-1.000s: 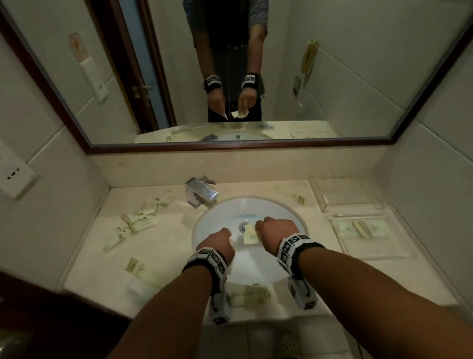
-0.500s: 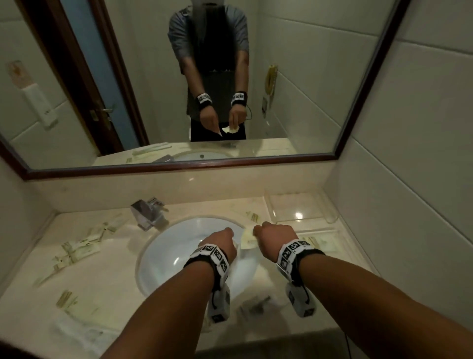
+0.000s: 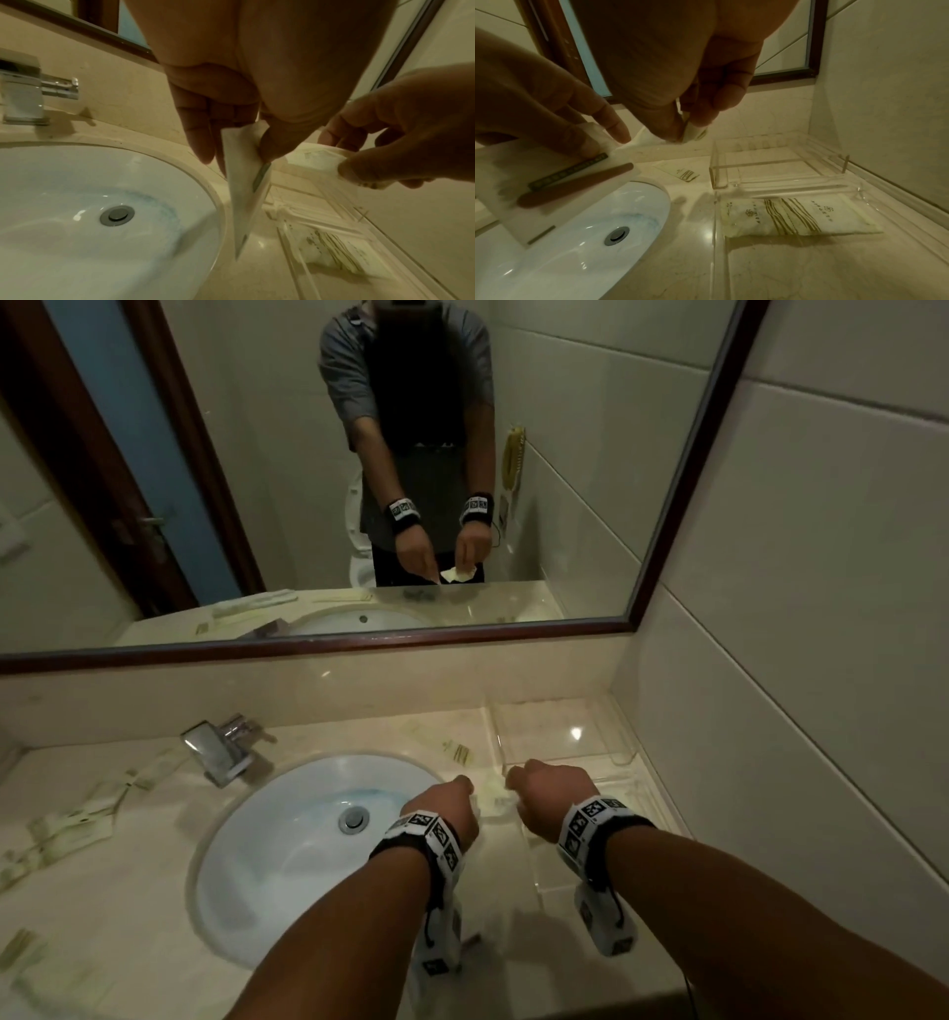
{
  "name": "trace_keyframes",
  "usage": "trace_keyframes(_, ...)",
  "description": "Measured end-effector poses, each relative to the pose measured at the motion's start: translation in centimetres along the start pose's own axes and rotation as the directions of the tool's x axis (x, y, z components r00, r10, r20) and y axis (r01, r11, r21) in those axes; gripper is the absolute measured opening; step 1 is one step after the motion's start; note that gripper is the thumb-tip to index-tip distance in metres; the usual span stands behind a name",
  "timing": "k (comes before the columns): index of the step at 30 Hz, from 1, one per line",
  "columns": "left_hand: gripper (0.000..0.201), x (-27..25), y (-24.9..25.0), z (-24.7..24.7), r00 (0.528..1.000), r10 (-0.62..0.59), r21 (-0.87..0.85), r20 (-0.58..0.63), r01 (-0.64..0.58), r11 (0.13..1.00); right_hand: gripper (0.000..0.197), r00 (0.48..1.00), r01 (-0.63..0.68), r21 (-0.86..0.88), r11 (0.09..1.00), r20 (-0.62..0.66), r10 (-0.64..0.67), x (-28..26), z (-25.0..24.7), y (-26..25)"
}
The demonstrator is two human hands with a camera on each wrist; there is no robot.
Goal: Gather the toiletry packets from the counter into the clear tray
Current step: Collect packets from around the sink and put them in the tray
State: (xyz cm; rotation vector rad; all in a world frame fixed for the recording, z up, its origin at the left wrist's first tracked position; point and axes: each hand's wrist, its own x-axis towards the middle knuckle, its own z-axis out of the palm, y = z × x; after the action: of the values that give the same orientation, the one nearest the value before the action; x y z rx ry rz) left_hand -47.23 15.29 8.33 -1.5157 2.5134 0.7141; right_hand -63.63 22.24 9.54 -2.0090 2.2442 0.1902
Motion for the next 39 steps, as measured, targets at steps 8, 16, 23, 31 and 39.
trace_keyframes(8,0.040,3.3,-0.4,-1.1,0.998,0.046,-0.034,0.052,-0.044,0.998,0.029,0.993,-0.114,0.007,0.993,0.037,0.113,0.6,0.8,1.0)
trace_keyframes(16,0.037,6.0,-0.3,1.1,0.985,0.120,0.009,0.121,-0.122,0.993,0.029,0.975,-0.179,-0.010,0.984,0.130,0.178,0.1,3.8,2.3)
trace_keyframes(23,0.034,7.0,1.3,2.4,0.972,0.107,0.012,0.207,-0.112,0.994,0.034,0.937,-0.238,-0.049,0.970,0.251,0.243,-0.5,5.4,7.2)
trace_keyframes(31,0.042,7.7,3.4,2.5,0.974,0.018,0.007,0.224,-0.020,1.000,0.032,0.939,-0.163,-0.054,0.985,0.299,0.171,0.8,6.7,9.6)
trace_keyframes(39,0.045,7.8,4.0,4.4,0.972,-0.026,0.005,0.235,0.026,1.000,0.030,0.962,-0.011,-0.039,0.999,0.274,0.021,2.8,8.1,9.1)
